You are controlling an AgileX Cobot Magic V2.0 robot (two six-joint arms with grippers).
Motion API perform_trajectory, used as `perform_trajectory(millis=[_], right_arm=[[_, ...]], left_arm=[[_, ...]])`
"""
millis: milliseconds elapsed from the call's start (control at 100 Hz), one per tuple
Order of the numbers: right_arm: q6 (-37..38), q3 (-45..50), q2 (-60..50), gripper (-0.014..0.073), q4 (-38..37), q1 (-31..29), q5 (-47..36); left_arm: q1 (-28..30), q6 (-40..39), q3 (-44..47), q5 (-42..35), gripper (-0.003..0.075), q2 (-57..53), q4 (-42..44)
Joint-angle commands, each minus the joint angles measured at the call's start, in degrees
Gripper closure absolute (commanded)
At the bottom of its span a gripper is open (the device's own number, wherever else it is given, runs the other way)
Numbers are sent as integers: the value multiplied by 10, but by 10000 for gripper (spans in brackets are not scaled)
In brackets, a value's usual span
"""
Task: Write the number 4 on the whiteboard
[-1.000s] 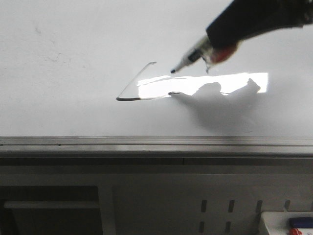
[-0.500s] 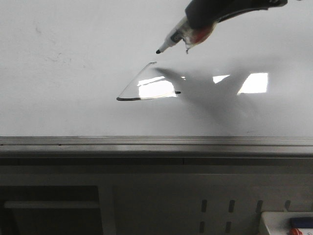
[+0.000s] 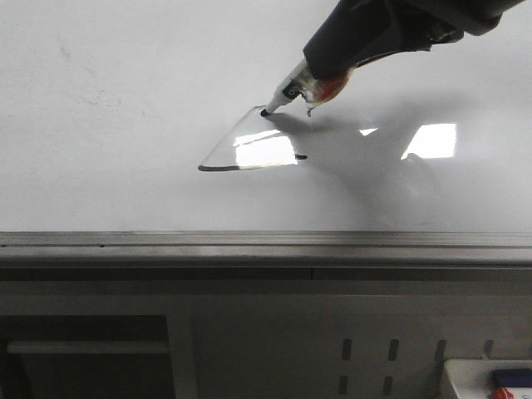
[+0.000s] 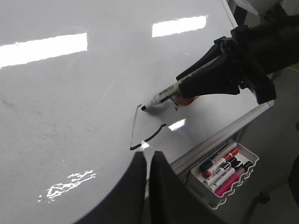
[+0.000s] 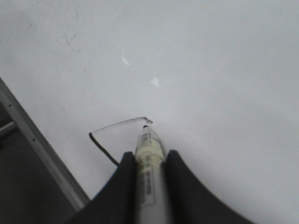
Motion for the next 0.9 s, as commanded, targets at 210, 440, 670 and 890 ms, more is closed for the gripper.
perform_trajectory(millis=[210, 440, 670, 890], right_arm=[[-5, -19, 1, 658, -1, -1, -58], [-5, -18, 8, 658, -1, -1, -9], [-4, 5, 8, 656, 14, -1, 32], [-4, 66, 8, 657, 57, 0, 11]], left_arm=[[1, -1, -15, -7, 741, 2, -24], [1, -1, -15, -5, 741, 2, -24], [1, -1, -15, -5, 741, 2, -24], [1, -1, -15, -5, 741, 2, -24]])
